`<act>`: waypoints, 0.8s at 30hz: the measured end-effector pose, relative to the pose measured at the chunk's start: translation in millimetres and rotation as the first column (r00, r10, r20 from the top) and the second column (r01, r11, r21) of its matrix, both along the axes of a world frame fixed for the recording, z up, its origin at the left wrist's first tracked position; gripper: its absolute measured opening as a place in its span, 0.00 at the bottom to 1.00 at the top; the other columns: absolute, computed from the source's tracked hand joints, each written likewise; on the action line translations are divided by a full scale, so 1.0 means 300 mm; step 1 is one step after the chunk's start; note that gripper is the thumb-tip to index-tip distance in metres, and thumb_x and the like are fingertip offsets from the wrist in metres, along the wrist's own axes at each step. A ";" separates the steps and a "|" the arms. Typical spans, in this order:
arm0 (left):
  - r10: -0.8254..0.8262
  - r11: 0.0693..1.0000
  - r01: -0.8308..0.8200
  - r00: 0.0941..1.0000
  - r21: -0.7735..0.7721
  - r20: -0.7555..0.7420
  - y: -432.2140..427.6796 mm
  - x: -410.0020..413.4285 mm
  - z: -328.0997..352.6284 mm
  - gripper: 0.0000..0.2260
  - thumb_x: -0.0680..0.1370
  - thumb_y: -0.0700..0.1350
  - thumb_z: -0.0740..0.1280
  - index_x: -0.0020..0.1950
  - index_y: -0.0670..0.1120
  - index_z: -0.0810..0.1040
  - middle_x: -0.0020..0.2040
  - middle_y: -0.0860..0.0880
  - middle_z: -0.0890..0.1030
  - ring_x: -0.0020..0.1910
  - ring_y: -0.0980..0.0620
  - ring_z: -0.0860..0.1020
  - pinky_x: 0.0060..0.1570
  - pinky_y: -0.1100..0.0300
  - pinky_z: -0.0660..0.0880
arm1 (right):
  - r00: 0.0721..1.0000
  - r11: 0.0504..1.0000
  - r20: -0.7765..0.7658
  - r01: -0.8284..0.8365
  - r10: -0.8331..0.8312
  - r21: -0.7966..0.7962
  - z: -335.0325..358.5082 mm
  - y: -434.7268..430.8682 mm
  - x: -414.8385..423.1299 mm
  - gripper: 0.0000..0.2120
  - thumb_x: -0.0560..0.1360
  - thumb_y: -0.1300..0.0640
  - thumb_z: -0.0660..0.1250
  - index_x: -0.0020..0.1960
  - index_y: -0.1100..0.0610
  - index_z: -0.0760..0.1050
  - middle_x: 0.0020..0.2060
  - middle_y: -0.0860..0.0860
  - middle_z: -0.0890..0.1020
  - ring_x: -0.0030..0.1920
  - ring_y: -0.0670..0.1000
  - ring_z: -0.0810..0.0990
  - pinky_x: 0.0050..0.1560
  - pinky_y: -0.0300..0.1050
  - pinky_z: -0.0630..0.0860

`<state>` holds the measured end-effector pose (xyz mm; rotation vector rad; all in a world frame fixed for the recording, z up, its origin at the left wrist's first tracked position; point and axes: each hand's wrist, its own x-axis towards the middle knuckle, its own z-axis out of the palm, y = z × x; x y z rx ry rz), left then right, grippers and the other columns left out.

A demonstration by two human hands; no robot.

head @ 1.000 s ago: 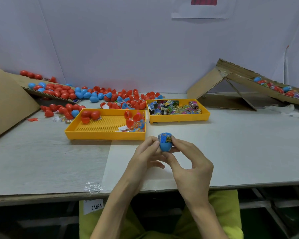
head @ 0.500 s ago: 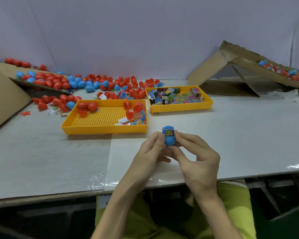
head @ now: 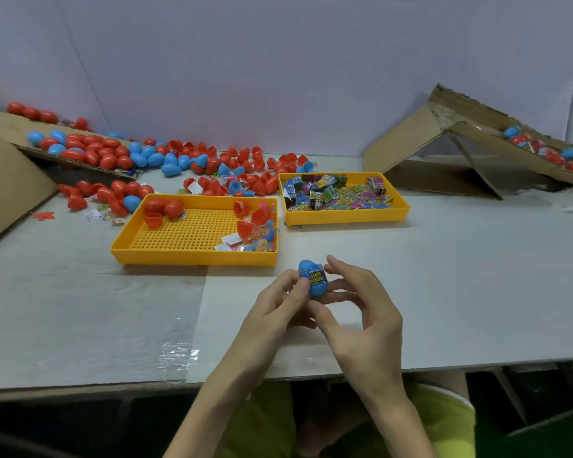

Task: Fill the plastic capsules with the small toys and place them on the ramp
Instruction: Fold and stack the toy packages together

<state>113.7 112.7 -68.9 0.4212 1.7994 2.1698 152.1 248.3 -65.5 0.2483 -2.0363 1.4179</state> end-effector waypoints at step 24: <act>0.465 0.865 -0.466 0.884 0.184 0.052 -0.016 0.018 0.035 0.11 0.68 0.48 0.79 0.48 0.48 0.86 0.47 0.43 0.86 0.47 0.46 0.86 0.48 0.56 0.81 | 0.914 0.858 0.261 -0.153 0.312 -0.491 0.037 -0.021 -0.081 0.10 0.68 0.52 0.73 0.49 0.50 0.85 0.45 0.54 0.87 0.44 0.57 0.86 0.43 0.40 0.81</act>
